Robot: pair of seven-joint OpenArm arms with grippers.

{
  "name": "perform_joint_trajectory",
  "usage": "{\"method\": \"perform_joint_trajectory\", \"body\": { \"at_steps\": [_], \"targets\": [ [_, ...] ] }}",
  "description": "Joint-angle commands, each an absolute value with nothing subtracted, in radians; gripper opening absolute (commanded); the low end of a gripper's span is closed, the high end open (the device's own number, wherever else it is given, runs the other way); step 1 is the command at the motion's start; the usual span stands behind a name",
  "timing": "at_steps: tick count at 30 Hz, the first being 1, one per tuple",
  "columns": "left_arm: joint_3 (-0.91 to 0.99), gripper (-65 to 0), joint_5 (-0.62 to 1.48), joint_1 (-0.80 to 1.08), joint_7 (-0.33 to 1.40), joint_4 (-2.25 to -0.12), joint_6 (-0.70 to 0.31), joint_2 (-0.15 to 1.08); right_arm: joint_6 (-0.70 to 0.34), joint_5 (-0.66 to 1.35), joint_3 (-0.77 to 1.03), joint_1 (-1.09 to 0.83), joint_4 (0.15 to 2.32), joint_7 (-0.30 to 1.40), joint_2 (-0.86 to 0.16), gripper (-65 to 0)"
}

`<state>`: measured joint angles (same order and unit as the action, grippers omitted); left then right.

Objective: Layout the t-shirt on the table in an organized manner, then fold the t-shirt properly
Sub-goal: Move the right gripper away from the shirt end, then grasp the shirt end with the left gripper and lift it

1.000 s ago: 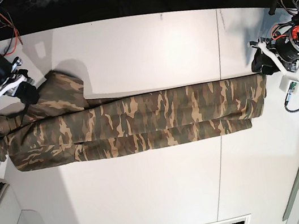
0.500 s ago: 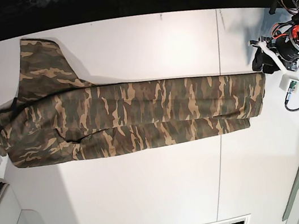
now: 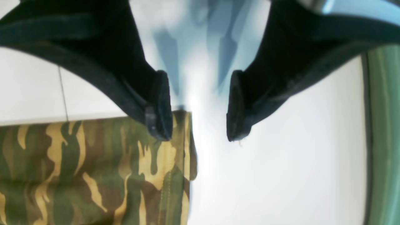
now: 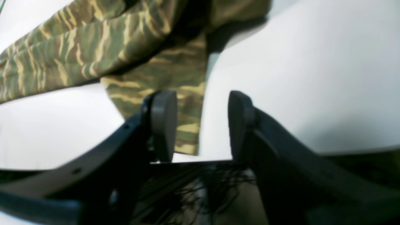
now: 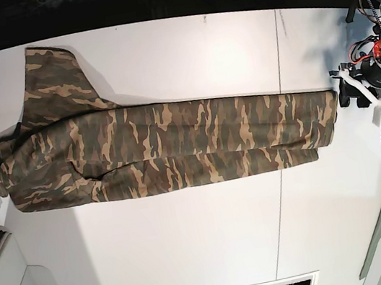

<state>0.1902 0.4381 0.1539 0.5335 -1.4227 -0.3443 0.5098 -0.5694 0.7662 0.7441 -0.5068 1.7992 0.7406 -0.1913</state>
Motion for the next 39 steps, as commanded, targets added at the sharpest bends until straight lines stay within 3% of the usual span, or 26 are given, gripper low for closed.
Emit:
{"method": "perform_joint_trajectory", "body": {
  "at_steps": [1,4,9,14,16,19,20,21,23,24,27,34,39],
  "targets": [
    [0.197,-33.4,0.439,0.144,0.508,-1.413,-0.34,0.523,-0.572,0.776,0.727,-0.487,1.774,0.718,-0.205,-38.3],
    [0.197,-33.4,0.423,0.115,0.497,-1.339,-0.342,0.52,-0.573,0.762,0.66,-0.415,1.668,0.717,-0.205,-38.3],
    [0.197,-33.4,0.43,0.054,0.496,-1.232,-0.427,0.503,-0.576,0.704,0.56,-0.328,1.533,0.717,-0.204,-38.3],
    [0.197,-33.4,0.442,0.013,0.496,-1.161,-0.469,0.469,-0.576,0.69,0.501,-0.316,1.496,0.714,-0.204,-38.7],
    [0.197,-33.4,0.445,0.015,0.498,-1.161,-0.497,0.463,-0.576,0.696,0.503,-0.316,1.496,0.715,-0.205,-44.7],
    [0.197,-33.8,0.461,0.02,0.499,-1.161,-0.576,0.463,-0.577,0.695,0.508,-0.317,1.496,0.719,-0.205,-60.3],
    [0.197,-36.3,0.471,0.02,0.501,-1.161,-0.596,0.463,-0.577,0.695,0.508,-0.316,1.496,0.719,-0.205,-65.0],
    [0.197,-42.1,0.477,0.02,0.502,-1.163,-0.609,0.463,-0.577,0.696,0.508,-0.316,1.496,0.718,-0.205,-65.0],
    [0.197,-59.8,0.482,0.019,0.506,-1.17,-0.619,0.463,-0.577,0.696,0.508,-0.317,1.497,0.721,-0.205,-65.0],
    [0.198,-65.0,0.482,0.02,0.516,-1.18,-0.619,0.464,-0.577,0.696,0.511,-0.317,1.499,0.731,-0.205,-65.0],
    [0.198,-65.0,0.518,0.046,0.558,-1.265,-0.698,0.482,-0.584,0.698,0.523,-0.326,1.528,0.764,-0.205,-65.0],
    [0.198,-65.0,0.566,0.274,0.553,-1.691,-0.698,0.571,-0.584,0.771,0.614,-0.471,1.747,0.764,-0.207,-65.0],
    [0.198,-65.0,0.565,0.319,0.55,-1.824,-0.63,0.582,-0.583,0.79,0.685,-0.505,1.808,0.742,-0.221,-65.0]
  ]
}}
